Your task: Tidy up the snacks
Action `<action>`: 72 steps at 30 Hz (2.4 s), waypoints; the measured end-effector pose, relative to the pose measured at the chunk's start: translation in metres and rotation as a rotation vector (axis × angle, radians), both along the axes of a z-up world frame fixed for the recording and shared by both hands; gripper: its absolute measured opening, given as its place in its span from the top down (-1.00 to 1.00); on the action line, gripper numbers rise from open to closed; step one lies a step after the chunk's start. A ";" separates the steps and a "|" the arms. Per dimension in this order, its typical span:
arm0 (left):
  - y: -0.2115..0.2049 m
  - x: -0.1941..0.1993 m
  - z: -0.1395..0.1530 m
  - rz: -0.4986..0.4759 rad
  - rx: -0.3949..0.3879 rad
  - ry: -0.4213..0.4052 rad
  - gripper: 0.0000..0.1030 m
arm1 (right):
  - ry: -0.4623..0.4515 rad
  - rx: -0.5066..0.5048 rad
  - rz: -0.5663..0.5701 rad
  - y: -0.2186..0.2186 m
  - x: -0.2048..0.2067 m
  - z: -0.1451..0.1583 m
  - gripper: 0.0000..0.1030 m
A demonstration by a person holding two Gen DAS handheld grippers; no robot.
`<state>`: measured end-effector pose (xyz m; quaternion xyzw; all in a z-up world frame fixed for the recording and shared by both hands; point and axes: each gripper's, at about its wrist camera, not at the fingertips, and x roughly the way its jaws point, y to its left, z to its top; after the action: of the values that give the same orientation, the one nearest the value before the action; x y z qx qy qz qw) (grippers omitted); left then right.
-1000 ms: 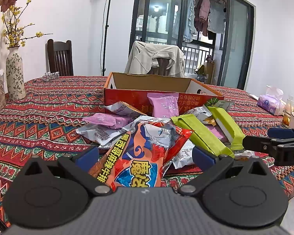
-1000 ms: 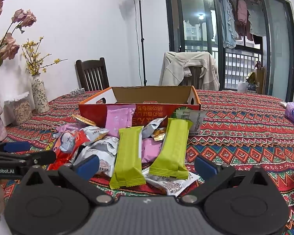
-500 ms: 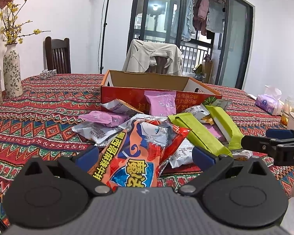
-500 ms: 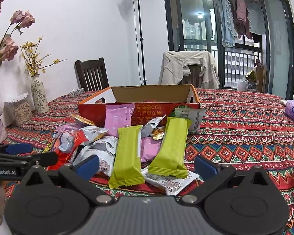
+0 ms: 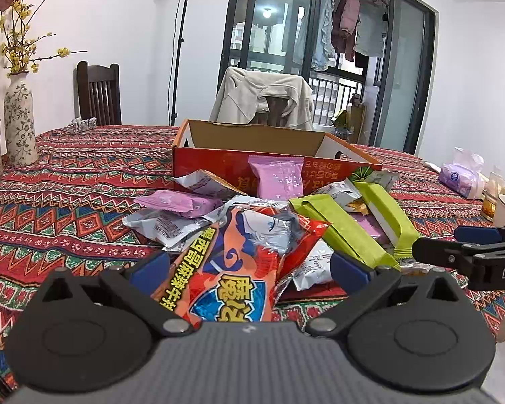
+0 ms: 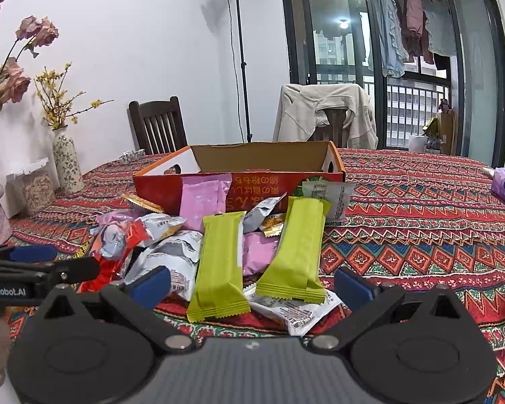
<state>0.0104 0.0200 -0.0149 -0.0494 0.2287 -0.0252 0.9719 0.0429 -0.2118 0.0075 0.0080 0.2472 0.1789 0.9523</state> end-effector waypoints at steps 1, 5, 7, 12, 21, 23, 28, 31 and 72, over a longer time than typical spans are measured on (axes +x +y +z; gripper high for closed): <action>0.000 0.000 0.000 0.001 0.001 0.001 -1.00 | 0.000 0.000 0.000 0.000 0.000 0.000 -1.00; 0.000 0.002 0.000 0.004 0.001 0.003 -1.00 | 0.001 0.001 -0.002 -0.001 0.001 -0.001 -1.00; 0.001 0.002 -0.001 0.004 0.001 0.006 -1.00 | 0.003 0.002 -0.003 -0.001 0.001 -0.002 -1.00; 0.002 0.005 -0.003 0.010 0.008 0.020 -1.00 | 0.007 0.005 -0.001 -0.002 0.002 -0.004 -1.00; 0.009 0.014 -0.008 0.022 0.014 0.053 -1.00 | 0.019 0.011 0.001 -0.003 0.003 -0.007 -1.00; 0.010 0.017 -0.009 0.019 0.011 0.060 -1.00 | 0.022 0.013 0.001 -0.003 0.003 -0.009 -1.00; 0.012 0.028 -0.012 0.013 0.019 0.079 -1.00 | 0.032 0.016 0.001 -0.003 0.005 -0.011 -1.00; 0.013 0.037 -0.014 0.008 0.008 0.104 -1.00 | 0.036 0.016 0.003 -0.002 0.005 -0.013 -1.00; 0.018 0.023 0.012 0.040 -0.079 0.013 -0.15 | -0.012 -0.076 -0.079 -0.006 0.047 -0.003 -0.36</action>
<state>0.0331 0.0377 -0.0025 -0.0922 0.2328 -0.0146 0.9680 0.0897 -0.2175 0.0048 -0.0195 0.2473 0.1318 0.9597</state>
